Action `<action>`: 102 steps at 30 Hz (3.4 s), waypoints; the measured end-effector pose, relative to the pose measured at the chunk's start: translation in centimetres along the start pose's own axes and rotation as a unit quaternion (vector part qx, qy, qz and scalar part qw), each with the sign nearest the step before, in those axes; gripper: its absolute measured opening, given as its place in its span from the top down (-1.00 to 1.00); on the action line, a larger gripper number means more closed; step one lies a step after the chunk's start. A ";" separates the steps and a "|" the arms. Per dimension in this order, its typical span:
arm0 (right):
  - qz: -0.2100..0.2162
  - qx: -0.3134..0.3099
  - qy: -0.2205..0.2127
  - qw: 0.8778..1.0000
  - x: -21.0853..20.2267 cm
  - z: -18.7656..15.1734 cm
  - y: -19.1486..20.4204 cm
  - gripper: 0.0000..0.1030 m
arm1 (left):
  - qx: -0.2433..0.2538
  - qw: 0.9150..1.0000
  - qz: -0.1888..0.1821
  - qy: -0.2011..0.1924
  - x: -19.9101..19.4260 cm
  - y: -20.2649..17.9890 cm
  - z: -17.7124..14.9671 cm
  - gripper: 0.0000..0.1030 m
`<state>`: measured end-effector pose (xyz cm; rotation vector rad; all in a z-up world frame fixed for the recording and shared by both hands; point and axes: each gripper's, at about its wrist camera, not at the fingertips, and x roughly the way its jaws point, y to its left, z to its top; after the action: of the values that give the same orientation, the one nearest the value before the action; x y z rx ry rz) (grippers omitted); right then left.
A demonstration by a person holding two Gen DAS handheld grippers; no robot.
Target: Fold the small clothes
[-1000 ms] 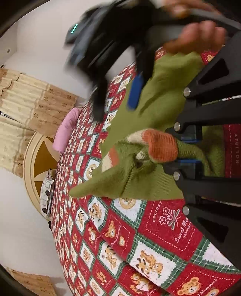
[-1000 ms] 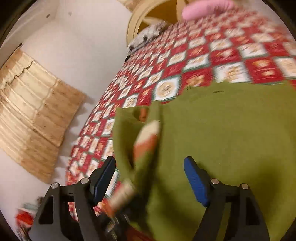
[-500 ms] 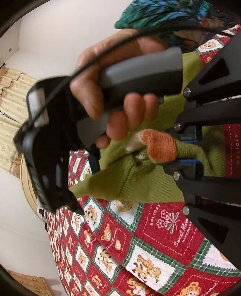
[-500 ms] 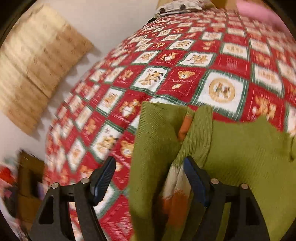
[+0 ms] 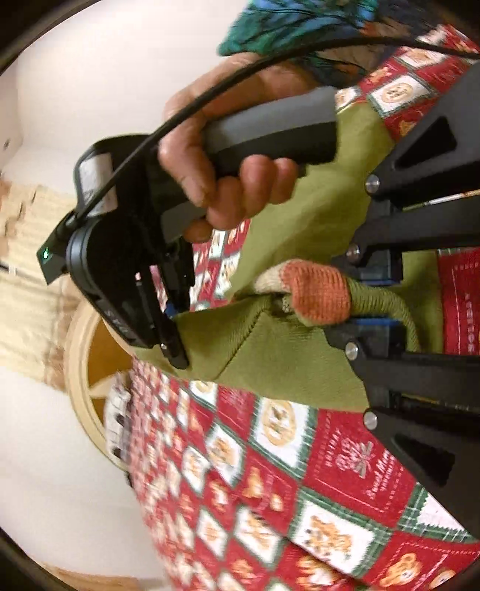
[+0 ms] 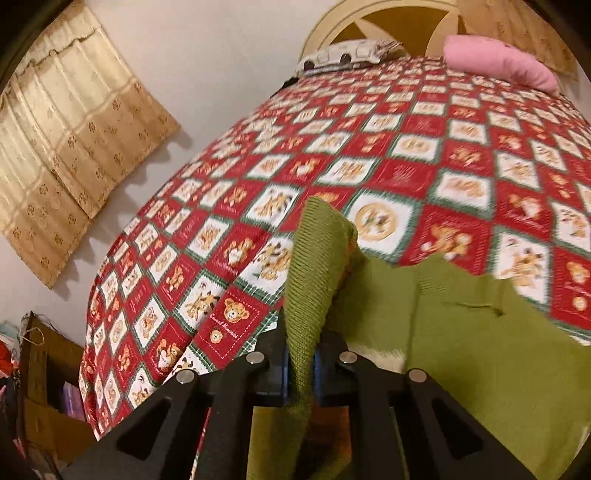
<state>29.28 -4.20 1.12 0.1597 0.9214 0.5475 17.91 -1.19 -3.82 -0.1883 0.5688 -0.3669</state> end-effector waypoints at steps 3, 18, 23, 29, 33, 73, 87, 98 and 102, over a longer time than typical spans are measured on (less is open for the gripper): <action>0.013 0.020 0.016 1.000 -0.8 -0.4 -2.0 0.77 | -0.005 1.000 -0.011 0.004 0.1 -0.3 0.2 0.78; 0.093 0.235 0.006 0.967 -0.3 -6.3 -11.4 -0.20 | -0.051 0.998 -0.034 0.024 1.1 1.4 -0.5 0.78; 0.148 0.243 0.002 0.959 2.2 -4.5 -10.2 -0.20 | -0.058 0.997 -0.039 0.027 1.3 1.7 -0.6 0.78; 0.168 0.234 -0.025 0.957 2.0 -4.7 -9.3 -0.22 | -0.065 0.996 -0.047 0.029 1.4 2.1 -0.7 0.78; 0.200 0.219 -0.031 0.955 0.5 -5.8 -8.9 -0.31 | -0.069 0.996 -0.051 0.030 1.5 2.3 -0.7 0.78; -0.068 0.057 -0.043 0.995 -13.0 -6.0 -12.5 0.72 | 0.113 0.986 -0.116 0.030 2.8 -11.0 0.7 0.79; -0.046 0.186 -0.054 0.980 -12.6 -15.3 -24.2 0.72 | 0.151 0.972 -0.128 0.126 7.9 -16.8 -3.0 0.77; -0.038 0.264 -0.121 0.956 -20.3 -20.7 -22.6 0.57 | 0.116 0.971 -0.162 0.131 0.0 -11.3 -4.4 -0.06; -0.083 0.231 -0.131 0.960 -24.3 -23.7 -18.5 0.57 | 0.110 0.978 -0.126 0.121 -2.2 -8.1 -5.0 -0.06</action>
<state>5.94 -34.74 -2.55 0.5588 0.7814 0.1408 11.13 -8.16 -4.65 -0.0005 0.7416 -0.7029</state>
